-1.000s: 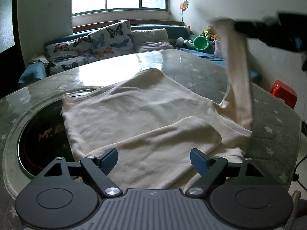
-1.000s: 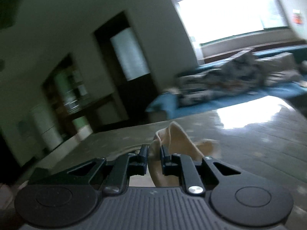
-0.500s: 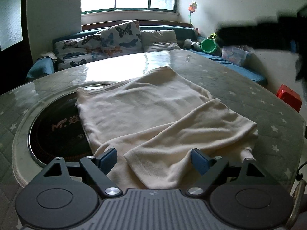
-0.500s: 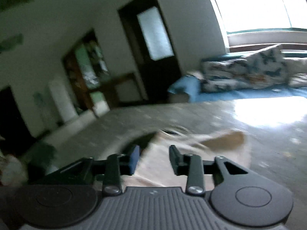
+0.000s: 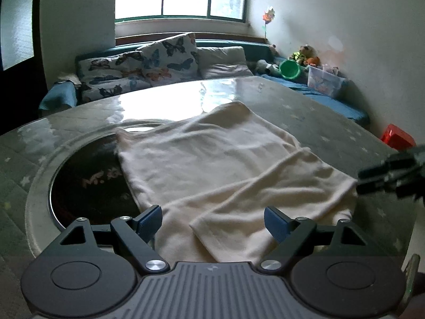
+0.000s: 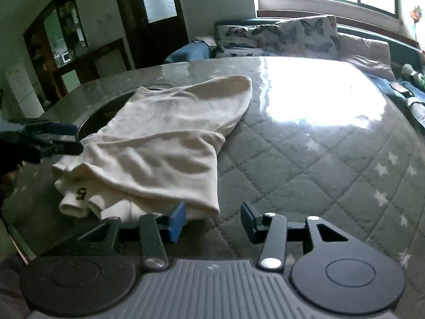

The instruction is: Fold clothes

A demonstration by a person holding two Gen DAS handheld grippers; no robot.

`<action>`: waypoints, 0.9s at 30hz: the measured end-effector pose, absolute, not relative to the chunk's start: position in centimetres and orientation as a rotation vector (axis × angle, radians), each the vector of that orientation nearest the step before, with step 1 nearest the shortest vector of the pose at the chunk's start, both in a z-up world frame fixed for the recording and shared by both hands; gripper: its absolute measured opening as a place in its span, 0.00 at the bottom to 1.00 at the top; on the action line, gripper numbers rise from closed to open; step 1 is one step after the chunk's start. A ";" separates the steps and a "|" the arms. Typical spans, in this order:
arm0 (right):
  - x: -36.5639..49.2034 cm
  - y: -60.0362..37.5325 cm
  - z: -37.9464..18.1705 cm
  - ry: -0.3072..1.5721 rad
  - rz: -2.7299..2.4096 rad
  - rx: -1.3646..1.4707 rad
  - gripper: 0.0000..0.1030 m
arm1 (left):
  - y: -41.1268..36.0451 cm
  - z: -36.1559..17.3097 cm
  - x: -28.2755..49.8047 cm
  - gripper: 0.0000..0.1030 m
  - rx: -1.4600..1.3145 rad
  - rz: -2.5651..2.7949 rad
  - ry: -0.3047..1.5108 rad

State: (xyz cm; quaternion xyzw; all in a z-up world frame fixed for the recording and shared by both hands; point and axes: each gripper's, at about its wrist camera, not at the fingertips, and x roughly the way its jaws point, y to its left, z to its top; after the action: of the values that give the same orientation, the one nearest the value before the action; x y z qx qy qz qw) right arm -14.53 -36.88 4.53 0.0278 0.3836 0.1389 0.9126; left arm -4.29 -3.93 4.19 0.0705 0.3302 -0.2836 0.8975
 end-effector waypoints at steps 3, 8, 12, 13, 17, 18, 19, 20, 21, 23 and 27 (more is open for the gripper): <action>-14.1 -36.7 3.9 0.774 0.275 0.050 0.44 | -3.9 4.4 -4.1 0.82 0.151 -0.588 0.681; -13.6 -37.2 3.7 0.786 0.252 0.062 0.43 | -3.9 4.0 -4.1 0.74 0.174 -0.602 0.682; -13.2 -37.8 4.7 0.751 0.252 0.098 0.44 | -4.3 3.3 -3.4 0.54 0.175 -0.614 0.708; -13.0 -37.7 4.9 0.745 0.254 0.099 0.44 | -4.4 3.1 -3.2 0.51 0.178 -0.615 0.715; -11.7 -36.7 5.0 0.721 0.280 0.085 0.43 | -4.7 2.6 -2.5 0.46 0.185 -0.618 0.733; -11.3 -36.5 4.9 0.718 0.295 0.090 0.43 | -4.7 2.4 -2.3 0.41 0.186 -0.621 0.737; -11.0 -36.3 4.9 0.713 0.299 0.093 0.43 | -4.8 2.3 -2.2 0.34 0.190 -0.623 0.739; -10.6 -36.2 4.8 0.709 0.302 0.095 0.43 | -4.9 2.2 -2.2 0.30 0.194 -0.625 0.741; -10.3 -36.1 4.7 0.708 0.306 0.102 0.43 | -5.0 2.1 -2.1 0.25 0.203 -0.624 0.739; -9.6 -36.1 4.4 0.709 0.312 0.121 0.43 | -5.1 2.2 -2.2 0.16 0.216 -0.621 0.723; -8.5 -35.8 3.9 0.709 0.308 0.130 0.43 | -5.8 3.5 -2.4 0.08 0.245 -0.606 0.653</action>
State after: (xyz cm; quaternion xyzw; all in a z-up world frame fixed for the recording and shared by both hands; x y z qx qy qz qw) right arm -8.48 -35.84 3.86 0.0633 0.3456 0.1502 0.9241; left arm -2.39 -5.83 3.54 0.1182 0.3150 -0.2926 0.8951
